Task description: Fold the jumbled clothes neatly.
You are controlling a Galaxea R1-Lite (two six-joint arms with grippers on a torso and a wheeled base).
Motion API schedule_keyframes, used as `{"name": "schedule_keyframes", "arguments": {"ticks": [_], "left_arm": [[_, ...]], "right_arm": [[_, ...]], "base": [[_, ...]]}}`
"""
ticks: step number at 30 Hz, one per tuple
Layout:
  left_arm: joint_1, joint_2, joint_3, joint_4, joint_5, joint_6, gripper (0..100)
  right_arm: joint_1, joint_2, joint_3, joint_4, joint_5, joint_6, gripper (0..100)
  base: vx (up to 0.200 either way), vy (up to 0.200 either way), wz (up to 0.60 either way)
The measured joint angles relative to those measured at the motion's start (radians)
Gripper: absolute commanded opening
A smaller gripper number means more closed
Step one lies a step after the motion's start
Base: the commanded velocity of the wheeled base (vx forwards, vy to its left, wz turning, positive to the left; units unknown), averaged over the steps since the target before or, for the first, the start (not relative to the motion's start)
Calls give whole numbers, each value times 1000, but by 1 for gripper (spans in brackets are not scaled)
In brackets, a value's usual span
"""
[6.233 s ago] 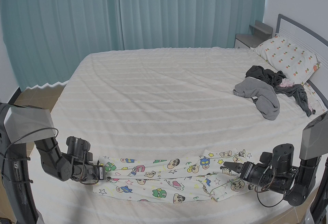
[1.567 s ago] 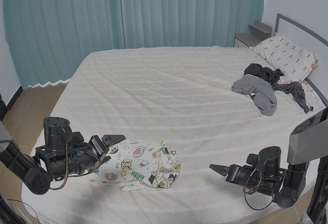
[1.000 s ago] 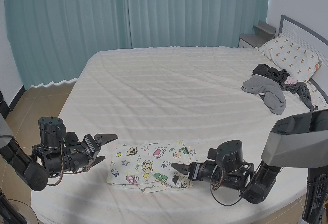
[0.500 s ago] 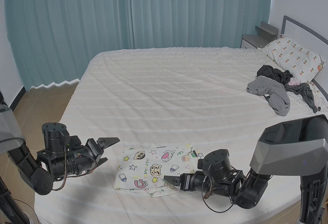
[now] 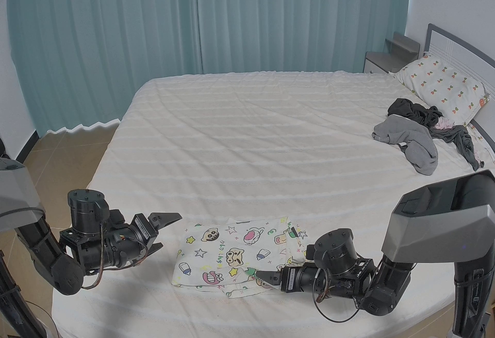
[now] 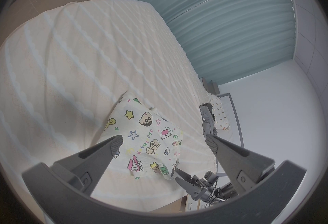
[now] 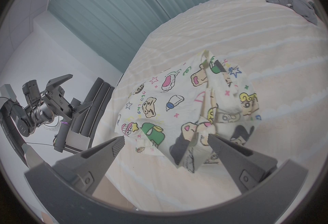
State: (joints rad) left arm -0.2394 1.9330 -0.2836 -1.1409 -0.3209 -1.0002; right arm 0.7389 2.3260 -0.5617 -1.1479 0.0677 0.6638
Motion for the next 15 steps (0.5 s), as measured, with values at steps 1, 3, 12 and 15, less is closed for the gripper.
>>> {"name": "schedule_keyframes", "arguments": {"ticks": [1,3,12,15], "left_arm": [[0,1,0,0,0,0,100],[0,3,-1,0,1,0,100],[0,21,-4,-2,3,15,100],[0,27,-4,-1,4,20,100]], "right_arm": [[0,7,-16,10,10,-3,100],[0,17,-35,33,18,-13,100],[-4,70,-170,159,22,-74,0],[-6,75,-183,171,15,-76,0]], "base": [[0,0,0],[0,0,0],[0,0,0],[0,0,0]]}}
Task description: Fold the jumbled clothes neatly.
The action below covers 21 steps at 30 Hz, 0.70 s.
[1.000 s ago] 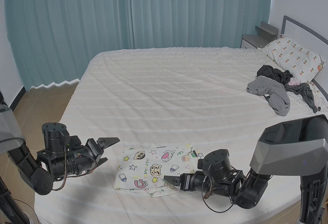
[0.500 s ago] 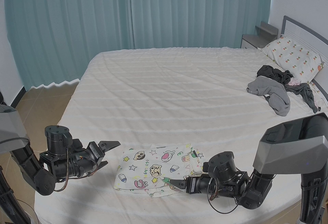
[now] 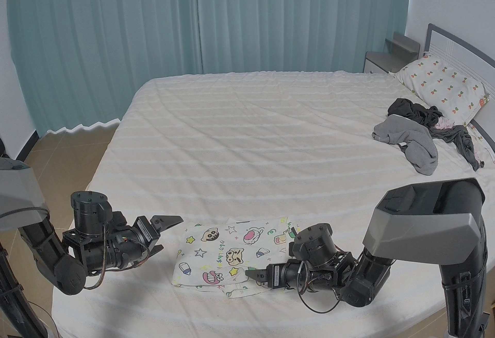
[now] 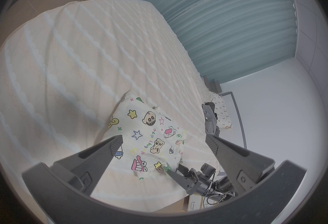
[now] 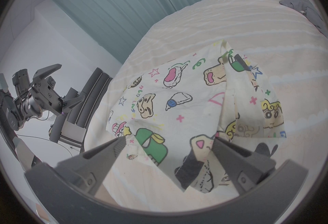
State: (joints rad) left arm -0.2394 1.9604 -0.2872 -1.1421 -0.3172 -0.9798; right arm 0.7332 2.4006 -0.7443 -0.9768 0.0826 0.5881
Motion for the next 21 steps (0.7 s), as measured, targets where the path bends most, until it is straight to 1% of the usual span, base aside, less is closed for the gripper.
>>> {"name": "schedule_keyframes", "arguments": {"ticks": [4,13,21], "left_arm": [[0,5,0,0,1,1,100],[0,9,0,0,1,1,100],[0,10,1,0,1,1,100]], "right_arm": [[-8,-11,23,3,-3,1,0],[-54,-57,109,-6,1,2,0],[-90,-85,150,-4,8,-2,0]], "base": [[0,0,0],[0,0,0],[0,0,0]]}}
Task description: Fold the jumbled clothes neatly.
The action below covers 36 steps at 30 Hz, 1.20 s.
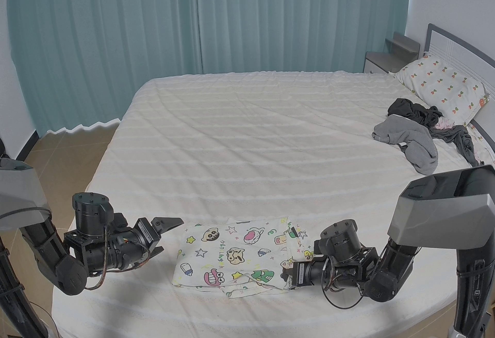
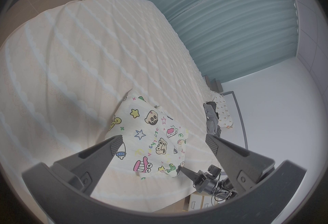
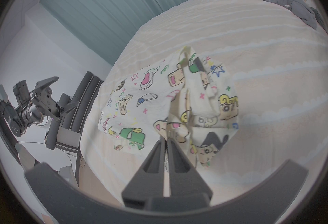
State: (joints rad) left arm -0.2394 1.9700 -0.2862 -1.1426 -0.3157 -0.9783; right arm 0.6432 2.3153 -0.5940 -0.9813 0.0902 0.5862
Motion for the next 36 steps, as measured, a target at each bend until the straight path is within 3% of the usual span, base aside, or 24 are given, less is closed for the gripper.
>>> {"name": "schedule_keyframes", "arguments": {"ticks": [8,9,16,21,36], "left_arm": [[0,0,0,0,0,0,100],[0,0,0,0,0,0,100],[0,0,0,0,1,0,100],[0,0,-1,0,0,0,100],[-1,26,2,-43,0,3,100]], "right_arm": [[-2,-14,-13,16,2,-3,0],[-2,-17,-14,20,2,-5,100],[-21,-46,3,-4,3,-40,100],[-53,-60,-78,2,10,-41,100],[-90,103,-481,260,15,-23,100]], "base": [[0,0,0],[0,0,0],[0,0,0],[0,0,0],[0,0,0]]}}
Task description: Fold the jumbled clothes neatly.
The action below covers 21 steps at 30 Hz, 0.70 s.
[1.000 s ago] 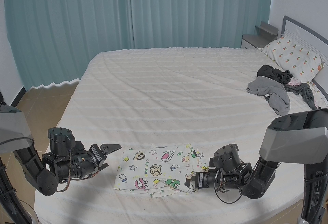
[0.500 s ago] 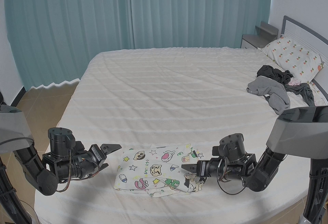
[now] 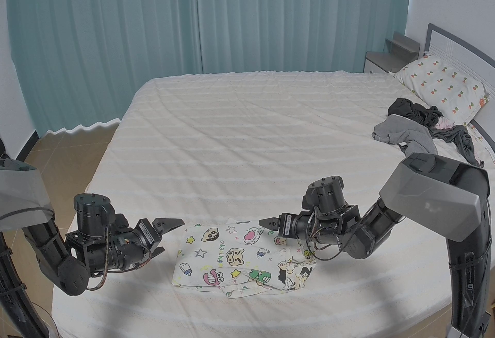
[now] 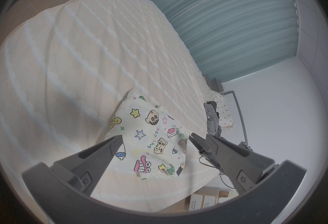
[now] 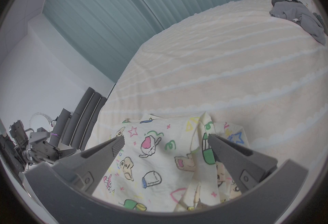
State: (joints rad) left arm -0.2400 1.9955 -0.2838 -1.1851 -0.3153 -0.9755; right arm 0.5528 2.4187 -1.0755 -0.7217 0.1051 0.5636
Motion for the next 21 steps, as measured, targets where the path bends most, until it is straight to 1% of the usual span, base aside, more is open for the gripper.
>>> {"name": "schedule_keyframes", "arguments": {"ticks": [6,7,12,17,21], "left_arm": [[0,26,4,-26,2,0,100],[0,28,4,-28,2,0,100],[0,36,4,-29,3,0,100],[0,39,5,-28,3,0,100],[1,40,5,-28,3,0,100]], "right_arm": [[0,51,-74,30,0,0,100],[2,59,-88,43,0,0,0],[9,92,-152,121,-4,0,0],[-10,112,-184,132,-21,7,0],[-35,107,-184,132,-24,44,0]], "base": [[0,0,0],[0,0,0],[0,0,0],[0,0,0],[0,0,0]]}}
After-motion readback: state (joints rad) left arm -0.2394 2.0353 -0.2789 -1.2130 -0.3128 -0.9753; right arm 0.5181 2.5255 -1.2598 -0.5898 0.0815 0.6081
